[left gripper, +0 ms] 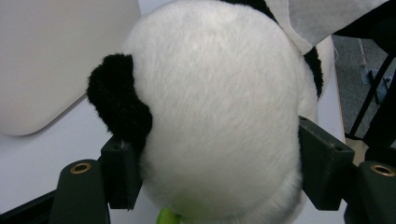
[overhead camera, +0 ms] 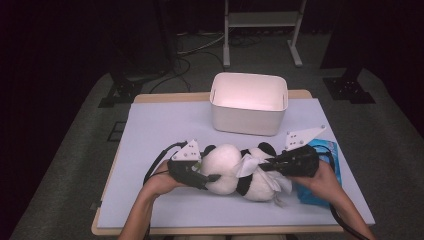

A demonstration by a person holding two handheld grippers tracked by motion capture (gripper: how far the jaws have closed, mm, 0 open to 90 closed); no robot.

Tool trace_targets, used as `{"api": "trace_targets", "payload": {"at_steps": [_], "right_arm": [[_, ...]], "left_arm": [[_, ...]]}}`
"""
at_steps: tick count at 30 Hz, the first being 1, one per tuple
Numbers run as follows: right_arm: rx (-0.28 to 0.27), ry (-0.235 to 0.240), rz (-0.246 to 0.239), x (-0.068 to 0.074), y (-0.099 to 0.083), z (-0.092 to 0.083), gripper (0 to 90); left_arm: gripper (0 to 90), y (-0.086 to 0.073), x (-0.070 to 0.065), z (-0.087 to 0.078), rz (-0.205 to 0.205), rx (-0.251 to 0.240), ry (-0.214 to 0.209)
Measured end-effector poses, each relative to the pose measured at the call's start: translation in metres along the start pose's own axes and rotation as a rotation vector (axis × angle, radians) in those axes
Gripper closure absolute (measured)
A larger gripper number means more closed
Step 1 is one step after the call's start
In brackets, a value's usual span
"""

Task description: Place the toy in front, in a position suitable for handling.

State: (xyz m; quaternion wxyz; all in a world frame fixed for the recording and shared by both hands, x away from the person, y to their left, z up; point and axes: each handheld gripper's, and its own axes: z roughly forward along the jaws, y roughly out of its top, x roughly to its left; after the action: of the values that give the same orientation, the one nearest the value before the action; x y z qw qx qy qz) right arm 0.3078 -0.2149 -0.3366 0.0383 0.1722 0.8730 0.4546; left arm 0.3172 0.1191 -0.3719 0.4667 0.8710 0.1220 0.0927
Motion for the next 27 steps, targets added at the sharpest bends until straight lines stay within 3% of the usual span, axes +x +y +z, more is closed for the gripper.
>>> {"api": "trace_targets", "payload": {"at_steps": [5,13,18,25,27], "right_arm": [[-0.002,0.004,-0.003,0.0,-0.001,0.0,83.6],[-0.018,-0.008,0.037,-0.004,-0.017,-0.013,83.4],[-0.006,-0.011,0.053,-0.006,-0.027,-0.018,83.3],[0.025,0.024,0.045,-0.003,-0.032,-0.01,83.7],[0.041,0.037,0.031,-0.001,-0.031,-0.008,83.8]], "left_arm": [[27.6,-0.004,0.004,-0.003,-0.023,0.005,-0.008],[27.6,-0.008,0.007,-0.005,-0.037,0.015,-0.016],[26.8,-0.014,0.009,-0.003,-0.069,0.027,-0.05],[14.0,-0.016,0.011,0.0,-0.112,0.073,-0.101],[9.9,-0.017,0.013,0.001,-0.143,0.068,-0.108]]}}
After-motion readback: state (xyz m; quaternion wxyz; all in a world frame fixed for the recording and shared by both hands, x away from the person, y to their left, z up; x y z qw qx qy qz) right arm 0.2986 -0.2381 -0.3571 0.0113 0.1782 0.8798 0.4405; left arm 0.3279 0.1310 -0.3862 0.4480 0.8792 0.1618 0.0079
